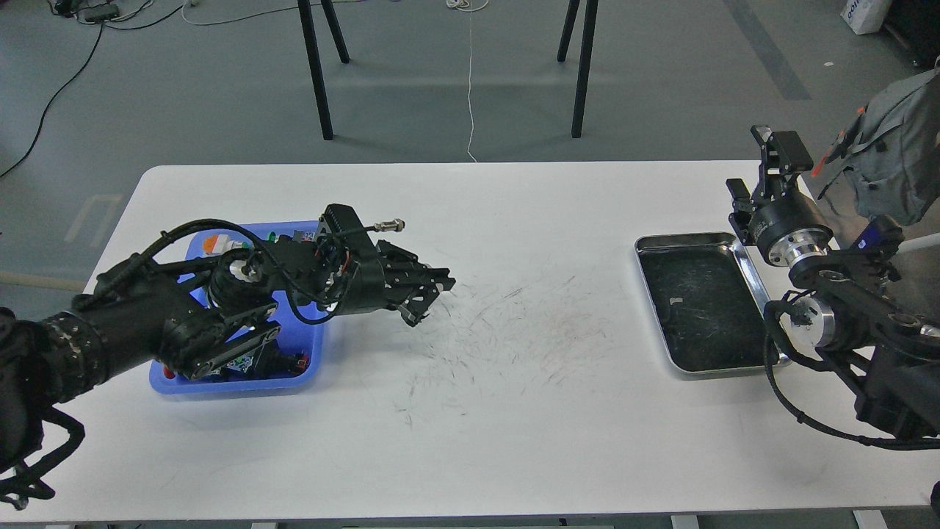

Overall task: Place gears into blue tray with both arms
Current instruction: 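Carry the gear with the left gripper into the blue tray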

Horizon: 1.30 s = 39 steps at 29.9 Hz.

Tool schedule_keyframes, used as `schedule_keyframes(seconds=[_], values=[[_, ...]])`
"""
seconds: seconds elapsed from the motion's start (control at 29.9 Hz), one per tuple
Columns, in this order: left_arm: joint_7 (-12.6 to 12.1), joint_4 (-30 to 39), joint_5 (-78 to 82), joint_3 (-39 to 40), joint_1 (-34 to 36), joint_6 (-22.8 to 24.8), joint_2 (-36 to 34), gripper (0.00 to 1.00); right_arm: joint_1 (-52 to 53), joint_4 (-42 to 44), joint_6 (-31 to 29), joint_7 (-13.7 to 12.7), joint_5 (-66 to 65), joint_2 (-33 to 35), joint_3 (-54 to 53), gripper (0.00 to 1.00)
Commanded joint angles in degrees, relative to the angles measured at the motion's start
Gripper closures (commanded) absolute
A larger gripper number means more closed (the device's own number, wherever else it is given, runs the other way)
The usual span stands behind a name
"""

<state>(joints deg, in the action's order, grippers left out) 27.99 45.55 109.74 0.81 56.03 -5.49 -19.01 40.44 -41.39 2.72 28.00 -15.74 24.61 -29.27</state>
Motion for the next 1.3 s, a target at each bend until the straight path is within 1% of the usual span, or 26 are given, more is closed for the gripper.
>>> schedule_keyframes(seconds=[0.0, 0.13, 0.27, 0.47, 0.7, 0.87, 1.27], values=[[0.01, -0.02, -10.22, 1.21, 1.44, 1.18, -3.74, 0.89, 0.26, -0.09, 0.09, 0.0, 0.01, -0.09, 0.01, 0.05], [0.01, -0.02, -20.78, 0.69, 0.57, 1.36, -8.22, 0.89, 0.52, -0.09, 0.09, 0.0, 0.01, 0.0, 0.09, 0.05], [0.01, 0.15, -26.06, 1.3, -3.99, 1.53, -12.53, 0.89, 0.61, -0.18, 0.09, 0.0, 0.01, 0.0, 0.09, 0.05], [0.01, 1.03, -30.2, 1.39, -9.89, 1.54, -13.77, 0.89, 0.7, -0.18, 0.09, 0.0, -0.08, 0.0, 0.09, 0.05], [0.01, 1.73, -30.9, 0.6, -11.21, 1.98, -15.26, 0.88, 0.87, -0.27, 0.18, 0.0, -0.08, -0.27, 0.09, 0.05], [0.01, 1.65, -30.55, 0.51, -12.52, 1.98, -17.81, 0.88, 1.05, -0.27, 0.18, 0.0, -0.08, -0.44, 0.1, 0.05], [0.01, 1.21, -30.55, 0.51, -13.67, 1.8, -19.48, 0.87, 0.78, -0.88, 0.18, 0.0, -0.08, -0.44, 0.18, 0.05]])
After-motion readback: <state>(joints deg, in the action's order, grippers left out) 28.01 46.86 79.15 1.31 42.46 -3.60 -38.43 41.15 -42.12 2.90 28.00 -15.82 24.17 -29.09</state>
